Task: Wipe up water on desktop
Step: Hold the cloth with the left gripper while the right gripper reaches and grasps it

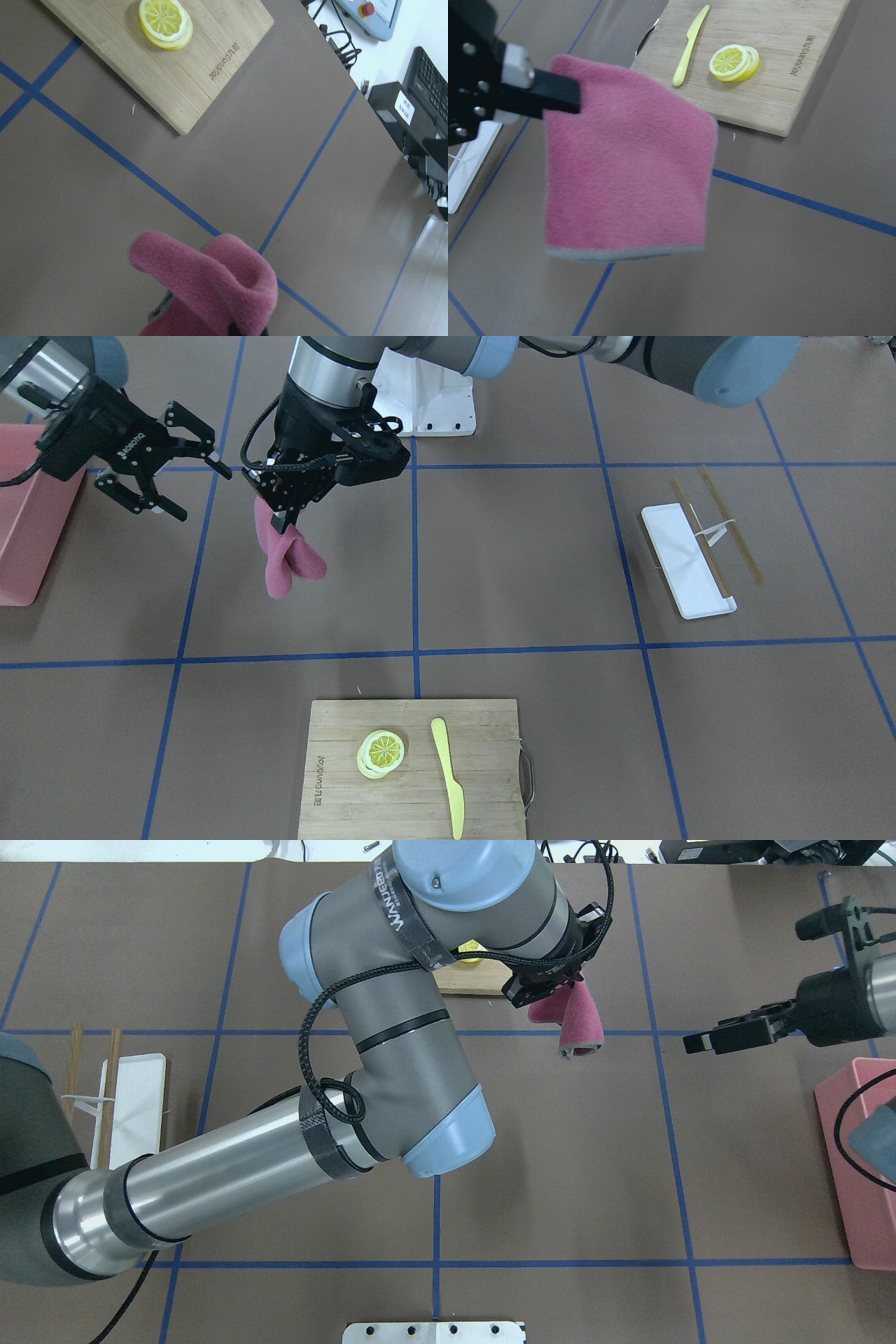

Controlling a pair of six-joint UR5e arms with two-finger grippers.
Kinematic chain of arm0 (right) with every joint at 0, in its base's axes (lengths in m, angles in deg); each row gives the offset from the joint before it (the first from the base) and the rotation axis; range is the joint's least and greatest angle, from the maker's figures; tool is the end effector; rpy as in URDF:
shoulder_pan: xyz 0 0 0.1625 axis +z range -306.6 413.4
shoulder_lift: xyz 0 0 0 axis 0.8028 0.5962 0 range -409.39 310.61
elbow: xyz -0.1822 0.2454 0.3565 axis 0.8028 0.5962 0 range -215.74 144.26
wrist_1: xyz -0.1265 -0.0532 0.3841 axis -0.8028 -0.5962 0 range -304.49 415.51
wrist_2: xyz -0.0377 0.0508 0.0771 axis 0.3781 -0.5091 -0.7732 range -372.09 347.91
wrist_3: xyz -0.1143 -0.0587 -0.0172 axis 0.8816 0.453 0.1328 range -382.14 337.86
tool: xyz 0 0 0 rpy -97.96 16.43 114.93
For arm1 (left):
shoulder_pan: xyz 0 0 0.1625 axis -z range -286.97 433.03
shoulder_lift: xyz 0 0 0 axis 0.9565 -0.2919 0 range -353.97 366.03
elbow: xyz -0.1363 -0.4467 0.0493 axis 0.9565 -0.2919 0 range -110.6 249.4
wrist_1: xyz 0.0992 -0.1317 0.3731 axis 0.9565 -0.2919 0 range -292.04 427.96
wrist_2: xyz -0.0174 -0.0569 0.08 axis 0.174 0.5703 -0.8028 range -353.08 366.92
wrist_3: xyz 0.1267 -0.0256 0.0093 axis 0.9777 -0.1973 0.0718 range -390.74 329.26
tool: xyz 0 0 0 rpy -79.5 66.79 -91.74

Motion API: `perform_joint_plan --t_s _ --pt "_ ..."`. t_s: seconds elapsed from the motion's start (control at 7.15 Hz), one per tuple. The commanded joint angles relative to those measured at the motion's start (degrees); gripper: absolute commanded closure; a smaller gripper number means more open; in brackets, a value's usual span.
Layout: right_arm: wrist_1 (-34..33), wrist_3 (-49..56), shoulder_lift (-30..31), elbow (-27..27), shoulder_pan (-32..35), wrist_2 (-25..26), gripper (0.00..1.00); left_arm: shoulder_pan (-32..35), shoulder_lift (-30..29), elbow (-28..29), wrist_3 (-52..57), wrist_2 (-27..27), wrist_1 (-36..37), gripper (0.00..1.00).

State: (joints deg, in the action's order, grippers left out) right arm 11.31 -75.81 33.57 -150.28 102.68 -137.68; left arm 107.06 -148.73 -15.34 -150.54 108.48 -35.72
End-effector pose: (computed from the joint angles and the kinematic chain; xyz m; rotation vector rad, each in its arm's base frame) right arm -0.2893 -0.4247 0.3524 0.4995 -1.3036 -0.2309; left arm 0.5788 -0.5204 -0.0281 -0.1309 1.3220 -0.8241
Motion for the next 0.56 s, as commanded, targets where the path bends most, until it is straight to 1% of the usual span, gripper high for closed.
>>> perform_joint_plan --t_s 0.0,0.28,0.42 --pt "0.0 -3.1 -3.3 -0.9 -6.5 9.0 0.08 0.1 0.5 0.3 -6.7 -3.0 0.8 1.00" --pt "0.0 -2.1 -3.9 -0.9 -6.7 10.0 0.08 0.1 0.7 -0.5 -8.2 -3.1 4.0 1.00" --pt "0.0 0.8 -3.7 -0.9 -6.7 14.0 0.09 0.1 0.9 -2.2 -8.4 -3.1 5.9 1.00"
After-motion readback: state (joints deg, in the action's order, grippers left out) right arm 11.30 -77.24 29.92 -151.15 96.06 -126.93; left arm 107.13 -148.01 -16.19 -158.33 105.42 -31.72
